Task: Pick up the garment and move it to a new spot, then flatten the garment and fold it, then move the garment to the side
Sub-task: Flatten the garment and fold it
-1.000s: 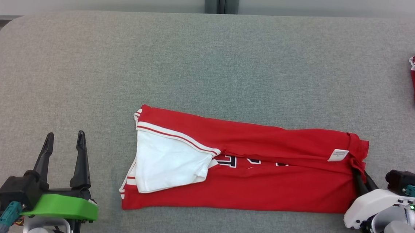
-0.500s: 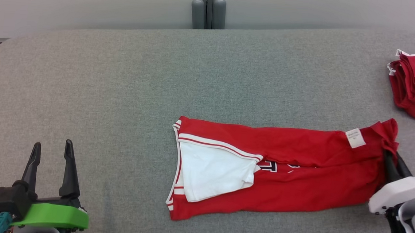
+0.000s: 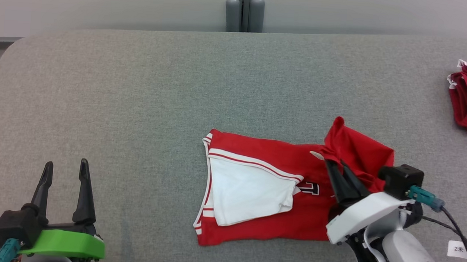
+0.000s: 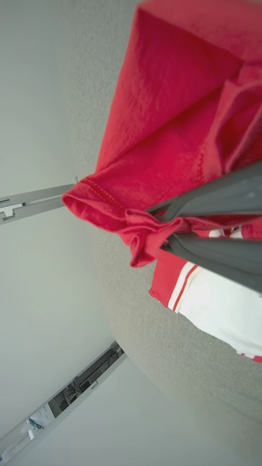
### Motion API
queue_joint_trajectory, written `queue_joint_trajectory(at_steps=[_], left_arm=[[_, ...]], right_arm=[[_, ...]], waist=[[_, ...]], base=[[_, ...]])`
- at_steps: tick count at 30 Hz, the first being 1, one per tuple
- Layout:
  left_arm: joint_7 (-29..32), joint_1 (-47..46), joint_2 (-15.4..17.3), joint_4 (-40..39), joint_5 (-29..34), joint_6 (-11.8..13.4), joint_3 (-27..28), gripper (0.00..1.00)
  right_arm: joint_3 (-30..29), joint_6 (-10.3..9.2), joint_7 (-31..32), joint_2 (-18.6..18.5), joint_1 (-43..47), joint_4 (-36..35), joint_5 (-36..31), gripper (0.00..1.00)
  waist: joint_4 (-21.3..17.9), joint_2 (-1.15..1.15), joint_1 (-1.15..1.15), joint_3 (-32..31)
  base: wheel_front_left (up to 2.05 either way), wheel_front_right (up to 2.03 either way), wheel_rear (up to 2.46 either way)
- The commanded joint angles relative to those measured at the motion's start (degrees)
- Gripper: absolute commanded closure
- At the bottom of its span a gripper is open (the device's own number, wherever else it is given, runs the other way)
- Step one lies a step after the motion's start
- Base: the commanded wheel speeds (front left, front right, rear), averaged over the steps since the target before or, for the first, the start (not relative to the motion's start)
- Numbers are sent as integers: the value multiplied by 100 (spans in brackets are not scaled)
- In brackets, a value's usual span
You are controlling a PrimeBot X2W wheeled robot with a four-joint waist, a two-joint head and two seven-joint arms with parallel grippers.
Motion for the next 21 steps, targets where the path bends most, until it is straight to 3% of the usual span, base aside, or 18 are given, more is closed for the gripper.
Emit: queue_joint_trajectory(at_steps=[1,8,16,17,18,21], left_arm=[[1,-83,-2,17,-48,-19,-10,0],[1,-213,-1,89,-71,-19,-151,0],[1,-335,0,193,-122,-19,-317,0],[1,-339,0,204,-132,-19,-326,0],[1,-350,0,212,-140,-19,-339,0],[1,-339,0,229,-148,-19,-335,0]], right_arm=[[86,1,43,92,-41,-60,-66,100],[663,1,38,620,-436,189,-358,100],[1147,1,-187,870,-891,986,-268,100],[1183,1,-241,874,-935,1087,-263,77],[1238,1,-292,884,-991,1195,-266,3],[1355,1,-456,894,-1097,1363,-195,0]], waist=[[76,0,0,32],[325,0,0,119],[578,0,0,177],[593,0,0,178],[609,0,0,175],[613,0,0,147]], base=[[0,0,0],[0,0,0],[0,0,0],[0,0,0],[0,0,0],[0,0,0]])
